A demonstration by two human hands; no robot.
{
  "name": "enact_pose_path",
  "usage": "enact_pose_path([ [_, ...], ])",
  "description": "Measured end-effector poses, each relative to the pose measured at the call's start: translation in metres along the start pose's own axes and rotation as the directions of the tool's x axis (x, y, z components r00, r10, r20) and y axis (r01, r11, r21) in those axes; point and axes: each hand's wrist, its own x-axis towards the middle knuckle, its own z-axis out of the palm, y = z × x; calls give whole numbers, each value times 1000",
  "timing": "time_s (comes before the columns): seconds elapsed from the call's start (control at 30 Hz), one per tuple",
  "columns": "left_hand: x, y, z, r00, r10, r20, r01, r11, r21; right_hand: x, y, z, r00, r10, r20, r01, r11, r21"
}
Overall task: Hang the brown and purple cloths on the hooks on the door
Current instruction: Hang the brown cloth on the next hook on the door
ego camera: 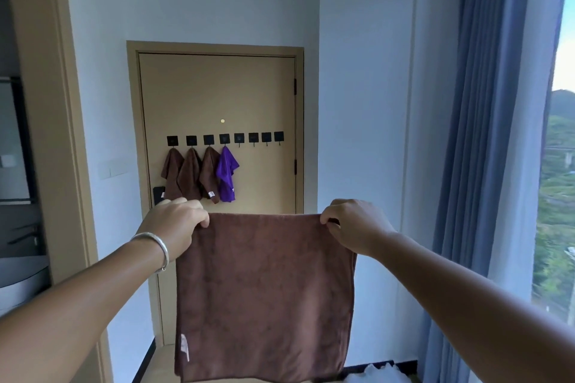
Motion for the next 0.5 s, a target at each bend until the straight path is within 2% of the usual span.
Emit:
enact_pose_path([
  [0.3,111,-18,99,998,-67,-4,67,997,-25,131,84,91,998,-59,-4,59,997,53],
  [0.5,163,-41,155,995,-66,74,71,995,-65,206,116,147,995,-96,-10,97,989,116],
])
